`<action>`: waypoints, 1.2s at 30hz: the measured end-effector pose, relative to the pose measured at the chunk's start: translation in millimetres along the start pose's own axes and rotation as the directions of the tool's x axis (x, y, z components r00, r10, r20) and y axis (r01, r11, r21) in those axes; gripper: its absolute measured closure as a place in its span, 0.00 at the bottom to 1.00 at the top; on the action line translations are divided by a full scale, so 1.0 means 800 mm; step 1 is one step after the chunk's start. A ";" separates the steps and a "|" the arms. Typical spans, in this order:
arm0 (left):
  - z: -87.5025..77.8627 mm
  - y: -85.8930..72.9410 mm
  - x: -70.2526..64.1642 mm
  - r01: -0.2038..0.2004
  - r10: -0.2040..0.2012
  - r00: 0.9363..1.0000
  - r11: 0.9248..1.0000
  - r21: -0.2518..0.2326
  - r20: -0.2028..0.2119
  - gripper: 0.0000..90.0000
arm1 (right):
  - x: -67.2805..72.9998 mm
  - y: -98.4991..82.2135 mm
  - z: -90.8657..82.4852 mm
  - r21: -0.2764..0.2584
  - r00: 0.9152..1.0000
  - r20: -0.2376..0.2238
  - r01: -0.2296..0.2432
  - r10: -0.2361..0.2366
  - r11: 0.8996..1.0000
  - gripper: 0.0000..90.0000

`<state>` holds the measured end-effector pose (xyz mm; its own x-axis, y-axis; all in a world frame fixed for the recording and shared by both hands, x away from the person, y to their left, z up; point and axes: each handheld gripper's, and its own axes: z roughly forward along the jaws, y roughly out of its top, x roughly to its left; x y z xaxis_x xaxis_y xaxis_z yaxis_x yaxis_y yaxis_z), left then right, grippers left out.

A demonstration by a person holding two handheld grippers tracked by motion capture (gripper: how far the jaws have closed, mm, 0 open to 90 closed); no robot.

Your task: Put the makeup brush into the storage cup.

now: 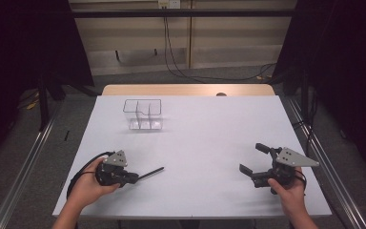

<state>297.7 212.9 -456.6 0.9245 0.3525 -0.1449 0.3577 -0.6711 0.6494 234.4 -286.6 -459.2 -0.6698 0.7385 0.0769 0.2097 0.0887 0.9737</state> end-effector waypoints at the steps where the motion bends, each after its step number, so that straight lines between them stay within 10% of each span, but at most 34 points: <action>1: 0.000 0.005 0.000 -0.005 0.005 1.000 1.000 -0.008 -0.002 0.94 | 0.000 0.000 0.000 0.000 1.000 0.001 0.001 -0.001 1.000 0.00; 15: 0.023 0.060 -0.001 -0.012 0.016 0.999 0.994 -0.107 0.037 0.94 | -0.002 0.001 0.000 0.002 1.000 -0.002 -0.004 0.004 1.000 0.00; 36: 0.054 0.112 -0.009 -0.037 0.048 0.995 0.993 -0.113 0.092 0.94 | -0.001 0.001 0.006 0.016 1.000 -0.019 0.005 -0.005 1.000 0.00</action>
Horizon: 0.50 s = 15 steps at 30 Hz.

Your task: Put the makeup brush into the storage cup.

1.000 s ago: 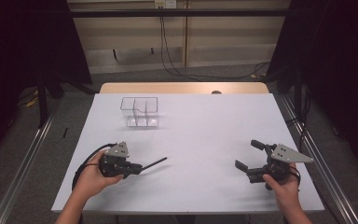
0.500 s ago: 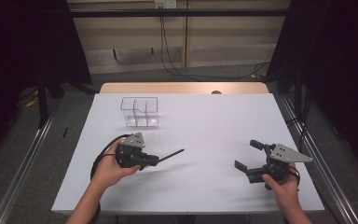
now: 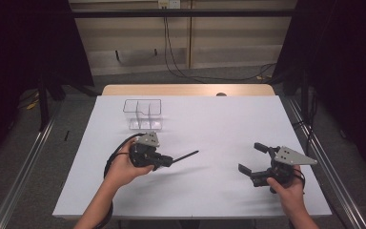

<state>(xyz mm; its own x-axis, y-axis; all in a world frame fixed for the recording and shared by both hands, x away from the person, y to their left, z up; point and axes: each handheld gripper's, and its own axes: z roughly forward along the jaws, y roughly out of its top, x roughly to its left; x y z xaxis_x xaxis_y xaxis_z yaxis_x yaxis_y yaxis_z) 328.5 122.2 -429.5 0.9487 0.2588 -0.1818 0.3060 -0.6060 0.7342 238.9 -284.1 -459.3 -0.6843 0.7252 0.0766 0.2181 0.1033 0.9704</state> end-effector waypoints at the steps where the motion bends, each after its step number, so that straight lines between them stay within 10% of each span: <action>1: 0.001 0.003 0.000 -0.005 0.005 1.000 1.000 0.001 0.004 0.94 | 0.000 0.000 0.001 0.000 1.000 -0.001 -0.001 0.001 1.000 0.00; 15: 0.029 0.027 -0.004 -0.061 0.058 0.996 0.997 0.037 0.061 0.94 | 0.005 0.010 0.016 0.078 0.996 -0.082 0.047 -0.041 0.996 0.00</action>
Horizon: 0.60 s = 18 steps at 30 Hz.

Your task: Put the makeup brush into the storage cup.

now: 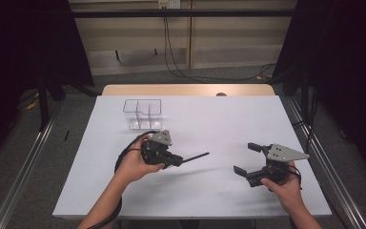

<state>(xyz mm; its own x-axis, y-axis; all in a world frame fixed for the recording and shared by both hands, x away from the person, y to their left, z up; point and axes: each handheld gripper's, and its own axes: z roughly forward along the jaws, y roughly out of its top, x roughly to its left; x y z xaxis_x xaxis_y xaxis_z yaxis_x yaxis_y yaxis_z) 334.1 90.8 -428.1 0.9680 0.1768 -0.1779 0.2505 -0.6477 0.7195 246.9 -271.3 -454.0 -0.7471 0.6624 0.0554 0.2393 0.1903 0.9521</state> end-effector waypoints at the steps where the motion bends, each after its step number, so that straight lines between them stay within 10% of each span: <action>1: 0.001 0.002 0.000 -0.002 0.002 1.000 1.000 0.007 0.004 0.94 | 0.000 0.002 0.002 0.014 1.000 -0.005 0.010 -0.010 1.000 0.00; 18: 0.016 0.011 -0.002 -0.027 0.026 0.999 1.000 0.016 0.041 0.94 | 0.010 0.020 0.049 0.242 0.983 -0.164 0.121 -0.083 0.963 0.00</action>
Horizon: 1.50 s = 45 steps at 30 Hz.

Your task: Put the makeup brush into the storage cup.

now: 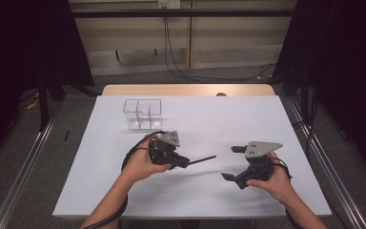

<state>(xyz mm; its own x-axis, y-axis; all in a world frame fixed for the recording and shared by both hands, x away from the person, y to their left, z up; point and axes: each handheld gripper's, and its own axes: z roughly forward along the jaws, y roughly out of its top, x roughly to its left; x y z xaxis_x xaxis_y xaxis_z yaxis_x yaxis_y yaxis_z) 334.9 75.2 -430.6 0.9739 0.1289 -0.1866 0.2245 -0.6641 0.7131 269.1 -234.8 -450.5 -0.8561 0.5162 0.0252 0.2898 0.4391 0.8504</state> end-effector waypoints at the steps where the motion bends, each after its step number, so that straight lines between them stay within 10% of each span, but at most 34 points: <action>1: 0.000 0.000 0.000 -0.002 0.002 1.000 1.000 0.003 -0.002 0.94 | 0.000 0.002 0.001 0.011 1.000 -0.002 0.006 -0.006 1.000 0.01; 13: 0.001 0.000 -0.003 -0.011 0.011 1.000 1.000 0.004 0.001 0.94 | -0.004 0.029 0.014 0.159 0.998 -0.062 0.024 -0.014 0.987 0.04; 45: 0.005 0.006 -0.005 -0.043 0.043 0.999 0.999 0.012 0.019 0.94 | -0.003 0.071 0.035 0.275 0.986 -0.116 0.150 -0.122 0.950 0.20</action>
<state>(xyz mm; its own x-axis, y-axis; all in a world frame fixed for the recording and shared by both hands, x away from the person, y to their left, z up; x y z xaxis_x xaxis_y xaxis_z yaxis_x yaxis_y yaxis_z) 331.7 68.7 -429.2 0.9819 0.0860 -0.1689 0.1819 -0.6776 0.7125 299.3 -190.4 -417.1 -0.9290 0.3696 -0.0183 0.2640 0.6967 0.6670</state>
